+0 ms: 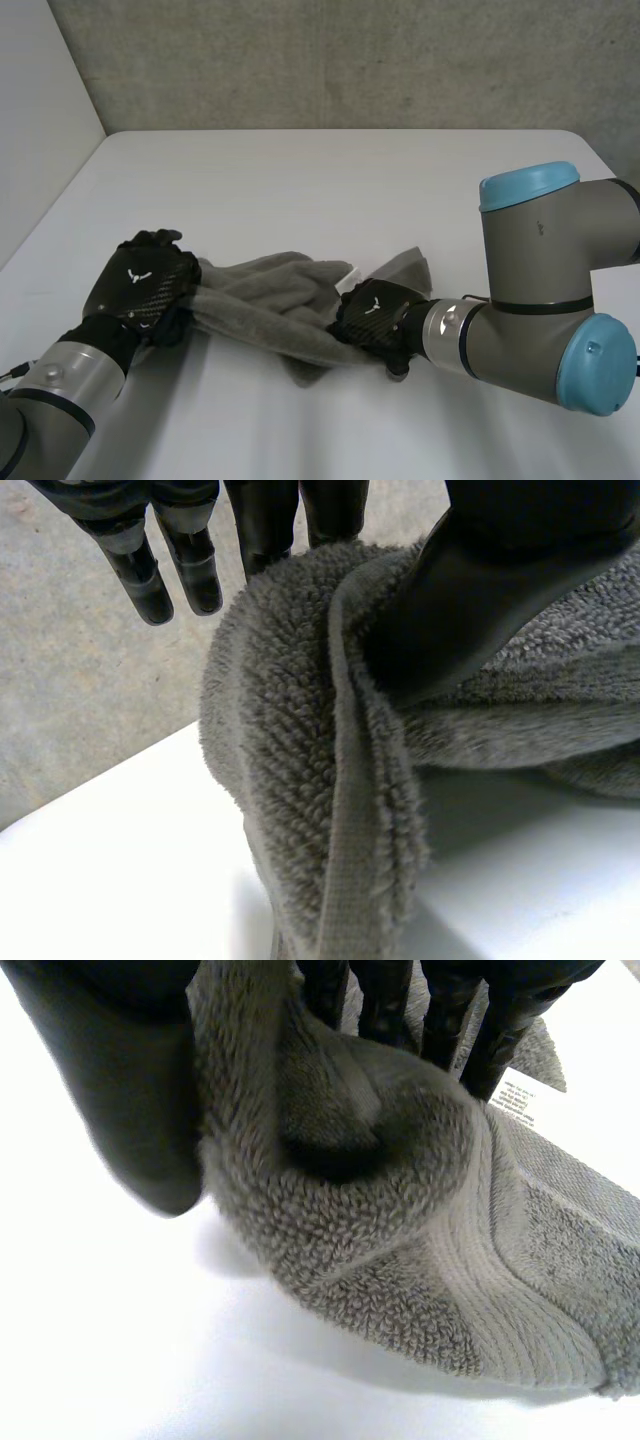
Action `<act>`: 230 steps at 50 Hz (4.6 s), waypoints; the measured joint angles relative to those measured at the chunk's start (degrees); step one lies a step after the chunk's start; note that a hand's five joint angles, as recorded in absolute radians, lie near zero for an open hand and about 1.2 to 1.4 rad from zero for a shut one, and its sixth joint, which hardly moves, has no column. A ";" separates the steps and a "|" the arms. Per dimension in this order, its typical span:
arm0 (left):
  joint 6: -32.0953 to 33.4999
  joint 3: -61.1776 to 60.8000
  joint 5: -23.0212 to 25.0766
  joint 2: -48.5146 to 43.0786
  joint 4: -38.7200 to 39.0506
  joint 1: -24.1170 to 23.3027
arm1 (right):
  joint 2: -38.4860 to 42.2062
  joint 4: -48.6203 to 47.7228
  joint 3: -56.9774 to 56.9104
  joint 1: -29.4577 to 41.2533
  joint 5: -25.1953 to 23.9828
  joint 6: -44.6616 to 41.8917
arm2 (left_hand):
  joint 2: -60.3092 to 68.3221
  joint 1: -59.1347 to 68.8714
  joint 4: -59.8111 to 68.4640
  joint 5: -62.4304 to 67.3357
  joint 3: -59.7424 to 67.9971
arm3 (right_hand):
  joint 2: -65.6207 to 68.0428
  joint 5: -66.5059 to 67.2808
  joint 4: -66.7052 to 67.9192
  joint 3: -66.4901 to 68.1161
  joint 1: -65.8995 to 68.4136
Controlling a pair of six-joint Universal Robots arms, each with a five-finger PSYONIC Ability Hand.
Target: Fold the towel.
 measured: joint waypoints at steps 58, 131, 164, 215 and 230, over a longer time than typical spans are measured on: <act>6.97 1.31 8.91 -13.22 6.56 1.88 | -22.88 -22.17 25.47 -8.25 0.74 11.13 | 0.27 0.28 0.00 0.62 0.00 | -16.63 -21.55 0.00 0.00 -17.60; 7.55 3.39 8.57 -18.94 7.96 8.51 | -17.32 -29.57 28.35 -17.37 2.66 18.79 | -46.90 -45.89 0.00 -49.55 0.00 | 28.62 28.17 0.00 0.00 29.97; 7.45 -3.76 9.27 -6.97 17.02 0.78 | -23.23 -28.98 28.14 -18.65 2.20 27.01 | -50.51 -50.68 0.00 -50.04 0.00 | 28.67 28.27 0.00 0.00 30.06; 3.45 11.57 8.42 -28.59 6.51 -4.83 | -21.25 -29.86 28.23 -19.32 3.01 30.96 | -36.15 -35.85 0.00 -35.97 0.00 | 28.67 28.28 0.00 0.00 30.08; 3.84 14.46 7.88 -30.32 6.34 -4.84 | -20.98 -31.07 27.58 -19.56 3.11 34.31 | -36.27 -35.95 0.00 -36.44 0.00 | 28.68 28.28 0.00 0.00 30.08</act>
